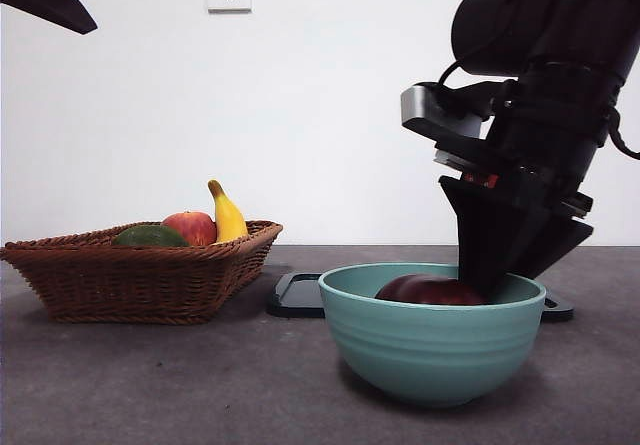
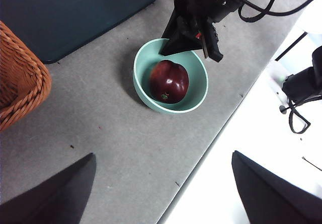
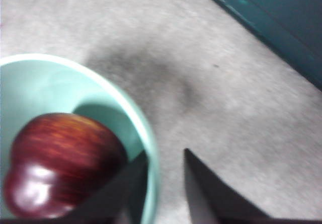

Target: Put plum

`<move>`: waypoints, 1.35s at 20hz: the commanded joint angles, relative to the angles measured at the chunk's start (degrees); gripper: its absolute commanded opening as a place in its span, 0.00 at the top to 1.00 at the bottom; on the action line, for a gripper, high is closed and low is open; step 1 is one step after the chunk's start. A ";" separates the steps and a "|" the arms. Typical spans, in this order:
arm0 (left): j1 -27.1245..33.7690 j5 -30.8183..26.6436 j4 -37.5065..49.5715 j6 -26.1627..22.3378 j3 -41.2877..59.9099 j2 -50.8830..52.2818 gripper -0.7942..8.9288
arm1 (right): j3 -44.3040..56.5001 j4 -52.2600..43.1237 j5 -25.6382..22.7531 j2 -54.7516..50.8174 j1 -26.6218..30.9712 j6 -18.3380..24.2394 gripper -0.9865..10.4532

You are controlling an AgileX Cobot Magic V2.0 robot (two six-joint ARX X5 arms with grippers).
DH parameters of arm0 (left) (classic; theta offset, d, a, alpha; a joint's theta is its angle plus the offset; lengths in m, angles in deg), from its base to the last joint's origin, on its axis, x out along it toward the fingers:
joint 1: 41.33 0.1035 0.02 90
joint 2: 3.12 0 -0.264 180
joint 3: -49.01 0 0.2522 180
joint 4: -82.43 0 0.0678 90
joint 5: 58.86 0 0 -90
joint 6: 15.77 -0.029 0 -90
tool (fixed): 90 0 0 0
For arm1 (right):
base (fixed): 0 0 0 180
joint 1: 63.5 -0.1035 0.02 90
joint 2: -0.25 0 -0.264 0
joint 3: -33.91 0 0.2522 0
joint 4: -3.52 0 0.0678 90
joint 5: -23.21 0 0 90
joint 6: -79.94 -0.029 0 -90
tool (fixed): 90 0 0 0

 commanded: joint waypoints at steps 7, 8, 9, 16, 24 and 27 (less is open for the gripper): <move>-0.31 0.55 0.37 -0.79 -0.46 -0.33 0.47 | -2.95 0.90 0.17 0.15 -0.79 0.22 0.91; -0.31 0.55 0.37 -0.79 -0.46 -0.33 0.47 | -4.59 2.16 0.15 -0.13 -0.77 0.22 0.91; -0.33 0.55 0.35 -0.79 -0.46 -0.33 0.47 | -6.71 3.41 0.13 -0.13 -0.72 0.22 0.91; -0.33 0.55 0.35 -0.77 -0.46 -0.33 0.47 | -21.03 5.84 -0.50 2.34 3.28 -0.20 0.91; -0.33 0.55 0.24 -0.74 -0.46 -0.33 0.47 | -37.31 8.09 0.00 20.02 10.45 -0.17 0.91; -0.33 0.55 0.15 -0.70 -0.46 -0.33 0.47 | -40.59 7.61 0.15 26.03 12.07 -0.22 0.91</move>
